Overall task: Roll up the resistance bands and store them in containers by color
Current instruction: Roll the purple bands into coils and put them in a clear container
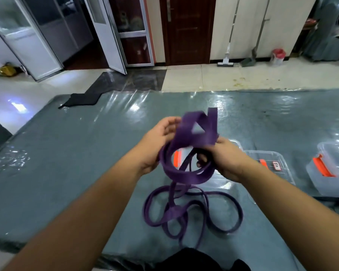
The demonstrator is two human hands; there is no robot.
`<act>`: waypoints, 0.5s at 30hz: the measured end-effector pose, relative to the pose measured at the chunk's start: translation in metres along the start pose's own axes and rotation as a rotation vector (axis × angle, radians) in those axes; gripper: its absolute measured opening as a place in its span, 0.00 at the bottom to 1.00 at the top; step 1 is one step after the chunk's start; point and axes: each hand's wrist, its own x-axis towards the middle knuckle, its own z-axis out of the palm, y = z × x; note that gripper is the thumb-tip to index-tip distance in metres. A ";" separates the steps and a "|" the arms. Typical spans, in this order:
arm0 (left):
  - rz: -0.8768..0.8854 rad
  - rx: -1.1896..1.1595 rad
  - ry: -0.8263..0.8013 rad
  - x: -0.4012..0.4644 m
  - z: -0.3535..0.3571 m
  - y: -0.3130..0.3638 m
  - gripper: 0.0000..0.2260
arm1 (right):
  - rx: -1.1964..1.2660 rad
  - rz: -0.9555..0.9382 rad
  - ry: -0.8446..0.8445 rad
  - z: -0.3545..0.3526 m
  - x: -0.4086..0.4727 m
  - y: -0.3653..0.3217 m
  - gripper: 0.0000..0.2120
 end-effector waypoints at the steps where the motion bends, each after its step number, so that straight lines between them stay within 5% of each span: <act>1: -0.058 0.014 -0.033 -0.003 -0.006 -0.014 0.19 | -0.002 -0.011 0.010 0.000 -0.001 -0.008 0.08; 6: -0.216 0.181 -0.358 -0.029 -0.007 -0.087 0.31 | -0.056 -0.091 -0.067 0.006 -0.009 -0.047 0.10; 10: -0.207 0.247 -0.528 -0.036 0.006 -0.115 0.22 | -0.087 -0.200 -0.086 0.011 -0.012 -0.073 0.19; 15: -0.191 0.405 -0.322 -0.027 0.009 -0.138 0.10 | -0.060 -0.189 -0.040 -0.001 -0.014 -0.085 0.17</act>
